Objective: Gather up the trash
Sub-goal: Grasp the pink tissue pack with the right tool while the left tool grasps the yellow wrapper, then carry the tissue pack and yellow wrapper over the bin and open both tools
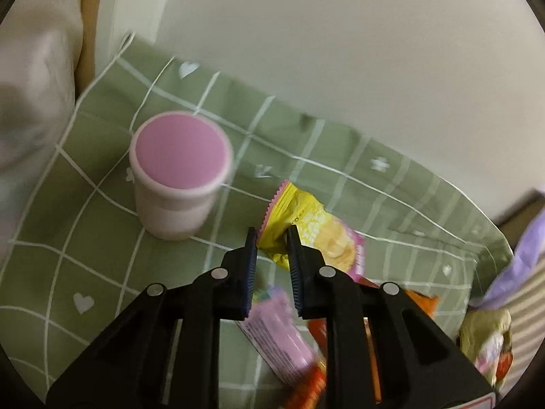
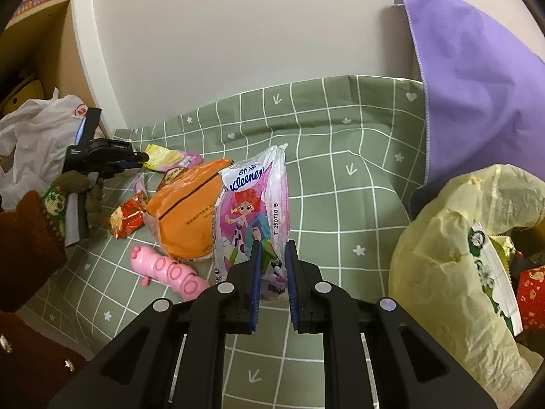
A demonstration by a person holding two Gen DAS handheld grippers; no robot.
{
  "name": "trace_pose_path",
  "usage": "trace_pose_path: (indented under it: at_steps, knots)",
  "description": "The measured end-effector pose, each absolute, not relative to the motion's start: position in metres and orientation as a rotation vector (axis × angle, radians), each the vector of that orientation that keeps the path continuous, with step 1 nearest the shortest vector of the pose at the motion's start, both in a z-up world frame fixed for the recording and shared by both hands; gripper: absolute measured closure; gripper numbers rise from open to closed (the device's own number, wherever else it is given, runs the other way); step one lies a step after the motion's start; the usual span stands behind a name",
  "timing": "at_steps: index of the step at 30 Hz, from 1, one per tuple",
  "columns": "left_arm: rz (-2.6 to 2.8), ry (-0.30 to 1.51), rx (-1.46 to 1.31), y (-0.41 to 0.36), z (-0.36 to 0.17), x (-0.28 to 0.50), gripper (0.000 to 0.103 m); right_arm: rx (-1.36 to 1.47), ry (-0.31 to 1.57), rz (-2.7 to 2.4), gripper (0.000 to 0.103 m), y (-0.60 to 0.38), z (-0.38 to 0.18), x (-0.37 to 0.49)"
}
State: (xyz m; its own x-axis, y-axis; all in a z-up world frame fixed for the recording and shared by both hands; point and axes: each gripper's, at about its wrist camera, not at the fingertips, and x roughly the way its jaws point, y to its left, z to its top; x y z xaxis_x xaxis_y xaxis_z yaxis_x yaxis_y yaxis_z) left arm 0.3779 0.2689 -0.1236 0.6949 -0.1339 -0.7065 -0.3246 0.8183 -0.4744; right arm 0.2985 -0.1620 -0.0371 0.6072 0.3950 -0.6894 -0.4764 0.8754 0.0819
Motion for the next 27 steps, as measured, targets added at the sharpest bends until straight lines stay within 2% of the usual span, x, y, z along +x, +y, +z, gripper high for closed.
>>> trace_pose_path:
  at_steps: [15,27]
  knots:
    - [-0.027,0.597,-0.424,0.228,0.005,0.308,0.092,-0.077,0.714,0.538,0.089,-0.159,-0.019,0.293]
    - [-0.258,0.461,-0.303,0.139,0.093,0.300,0.094,-0.044,0.532,0.376,0.089,-0.234,0.048,0.270]
